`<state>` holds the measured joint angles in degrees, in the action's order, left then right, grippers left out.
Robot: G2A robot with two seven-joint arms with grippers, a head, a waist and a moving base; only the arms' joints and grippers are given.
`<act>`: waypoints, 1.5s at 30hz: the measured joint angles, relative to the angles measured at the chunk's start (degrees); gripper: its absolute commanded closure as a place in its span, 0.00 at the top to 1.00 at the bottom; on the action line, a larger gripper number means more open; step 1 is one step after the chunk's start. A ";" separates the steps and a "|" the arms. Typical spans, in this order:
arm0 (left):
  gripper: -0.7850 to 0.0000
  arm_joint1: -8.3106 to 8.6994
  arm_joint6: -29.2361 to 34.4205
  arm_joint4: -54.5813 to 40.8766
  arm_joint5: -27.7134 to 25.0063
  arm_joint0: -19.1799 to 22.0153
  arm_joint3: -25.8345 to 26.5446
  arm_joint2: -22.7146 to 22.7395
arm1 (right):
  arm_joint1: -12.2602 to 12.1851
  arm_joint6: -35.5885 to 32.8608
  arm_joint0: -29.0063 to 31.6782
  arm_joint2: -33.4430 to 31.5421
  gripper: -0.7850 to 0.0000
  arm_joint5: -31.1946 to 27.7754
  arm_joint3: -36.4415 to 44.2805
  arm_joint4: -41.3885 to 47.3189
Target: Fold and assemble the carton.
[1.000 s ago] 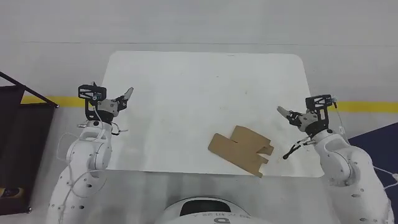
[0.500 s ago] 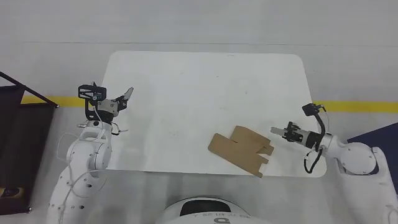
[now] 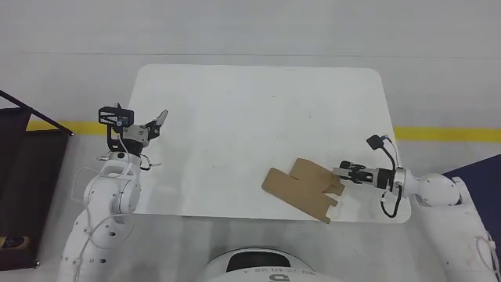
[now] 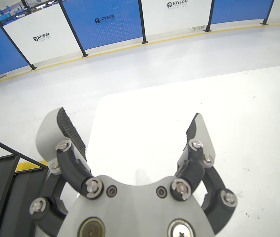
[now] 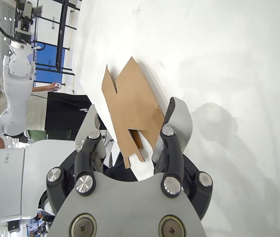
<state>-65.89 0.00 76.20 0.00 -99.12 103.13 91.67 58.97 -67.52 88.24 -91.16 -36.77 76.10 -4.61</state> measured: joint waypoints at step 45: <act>1.00 0.00 0.00 0.00 0.00 0.00 0.00 0.00 | -13.51 15.02 -14.66 30.01 0.64 -15.01 -14.41 -2.01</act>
<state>-65.89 0.00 76.20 0.00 -99.12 103.13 91.67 45.46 -52.50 73.58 -61.15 -51.78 61.70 -6.61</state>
